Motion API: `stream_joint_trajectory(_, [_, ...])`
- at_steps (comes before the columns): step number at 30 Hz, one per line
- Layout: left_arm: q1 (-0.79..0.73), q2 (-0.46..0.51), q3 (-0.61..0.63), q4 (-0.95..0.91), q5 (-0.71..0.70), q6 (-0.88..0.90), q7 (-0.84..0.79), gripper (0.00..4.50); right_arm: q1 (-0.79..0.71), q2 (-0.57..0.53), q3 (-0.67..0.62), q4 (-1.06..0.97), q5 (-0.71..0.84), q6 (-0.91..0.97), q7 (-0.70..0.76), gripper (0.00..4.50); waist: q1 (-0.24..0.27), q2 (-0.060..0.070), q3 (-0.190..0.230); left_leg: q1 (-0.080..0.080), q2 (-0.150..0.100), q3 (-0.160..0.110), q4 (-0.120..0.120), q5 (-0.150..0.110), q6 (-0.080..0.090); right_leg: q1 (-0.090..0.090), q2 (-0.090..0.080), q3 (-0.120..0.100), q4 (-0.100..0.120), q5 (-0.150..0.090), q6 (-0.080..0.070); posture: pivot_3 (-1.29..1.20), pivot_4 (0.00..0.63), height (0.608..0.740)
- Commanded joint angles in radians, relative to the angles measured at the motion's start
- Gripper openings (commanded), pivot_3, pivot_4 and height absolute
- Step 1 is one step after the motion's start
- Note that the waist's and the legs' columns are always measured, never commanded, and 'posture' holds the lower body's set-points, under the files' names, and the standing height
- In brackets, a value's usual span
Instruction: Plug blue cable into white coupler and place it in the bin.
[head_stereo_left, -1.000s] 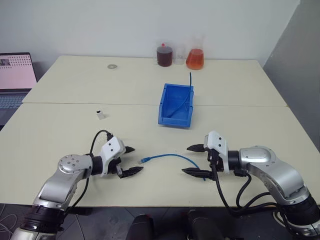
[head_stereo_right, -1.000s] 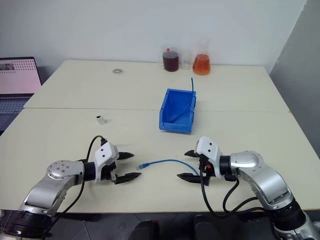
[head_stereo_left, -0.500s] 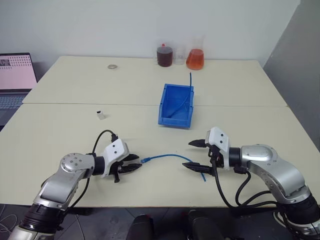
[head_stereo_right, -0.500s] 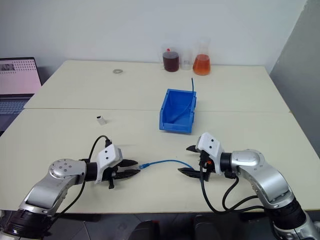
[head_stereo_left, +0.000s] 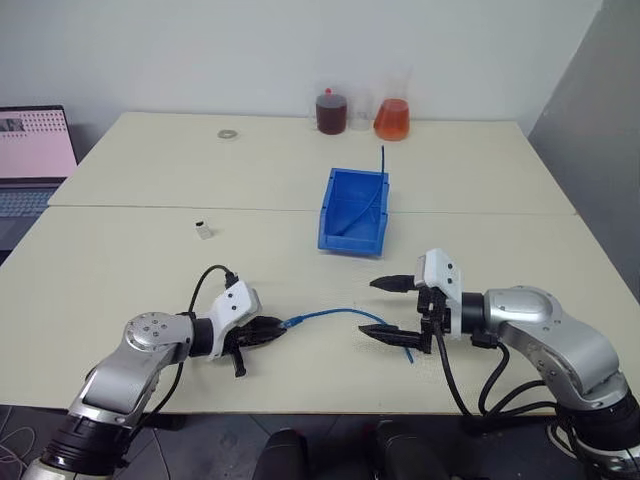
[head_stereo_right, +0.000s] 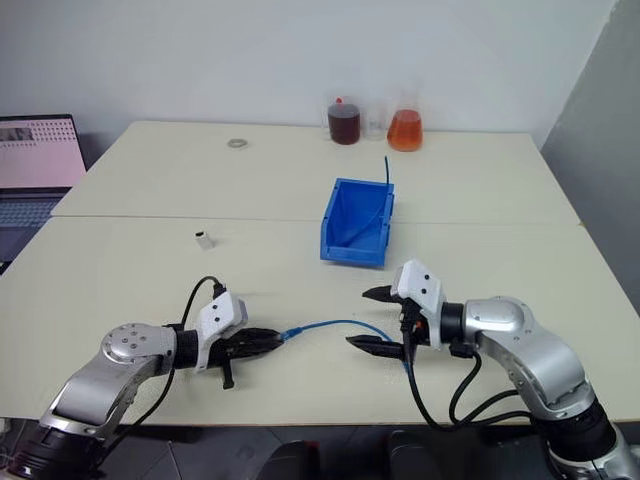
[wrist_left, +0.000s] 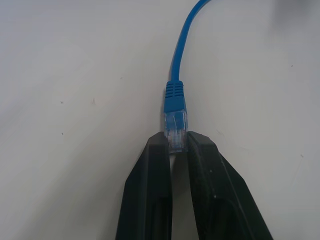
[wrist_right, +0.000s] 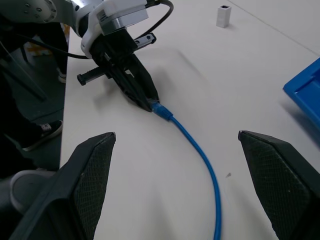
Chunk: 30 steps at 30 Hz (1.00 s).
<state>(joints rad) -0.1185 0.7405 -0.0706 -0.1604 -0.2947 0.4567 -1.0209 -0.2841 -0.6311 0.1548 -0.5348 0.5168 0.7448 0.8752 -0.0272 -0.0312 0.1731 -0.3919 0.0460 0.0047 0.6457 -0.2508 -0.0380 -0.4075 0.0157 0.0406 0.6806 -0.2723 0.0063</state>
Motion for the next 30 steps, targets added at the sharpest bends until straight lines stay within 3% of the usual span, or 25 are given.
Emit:
stream_joint_trajectory(1, [-0.054,-0.048,0.033,-0.063,-0.128,0.112,-0.003,0.19,0.019,-0.022,-0.063,-0.056,0.138,0.105,0.018,4.19,0.002,-0.001,0.000,-0.001,0.000,0.000,0.000,0.000,0.000,0.000,0.000,0.000,0.000,0.000,0.000,0.00,0.150,0.740])
stream_joint_trajectory(5, [-0.120,-0.073,0.055,-0.099,-0.209,0.197,0.014,0.19,0.038,-0.007,-0.092,-0.072,0.214,0.155,-0.015,4.19,0.000,-0.005,0.002,-0.002,0.000,-0.002,0.001,0.000,0.000,0.000,0.000,-0.001,0.000,0.000,0.000,0.00,0.150,0.740])
stream_joint_trajectory(15, [-0.259,-0.113,0.174,-0.141,-0.522,0.460,0.040,0.19,0.093,0.168,-0.130,-0.045,0.319,0.170,-0.186,4.19,-0.006,-0.005,0.002,-0.001,-0.001,-0.003,0.000,0.000,0.000,-0.001,0.002,-0.001,0.000,0.000,0.000,0.00,0.150,0.740])
stream_joint_trajectory(23, [-0.250,-0.081,0.188,-0.161,-0.631,0.536,0.026,0.19,-0.015,0.289,-0.181,0.069,0.461,0.238,-0.287,4.19,-0.005,-0.005,0.002,-0.001,-0.001,-0.002,0.001,0.000,0.000,-0.001,0.002,-0.001,0.000,0.000,0.000,0.00,0.150,0.740])
stream_joint_trajectory(30, [-0.246,-0.089,0.202,-0.168,-0.674,0.548,0.064,0.19,-0.071,0.304,-0.181,0.092,0.532,0.277,-0.311,4.19,-0.005,-0.005,0.002,-0.002,-0.001,-0.003,0.000,0.000,0.000,-0.001,0.002,0.000,0.000,0.000,0.000,0.00,0.150,0.740])
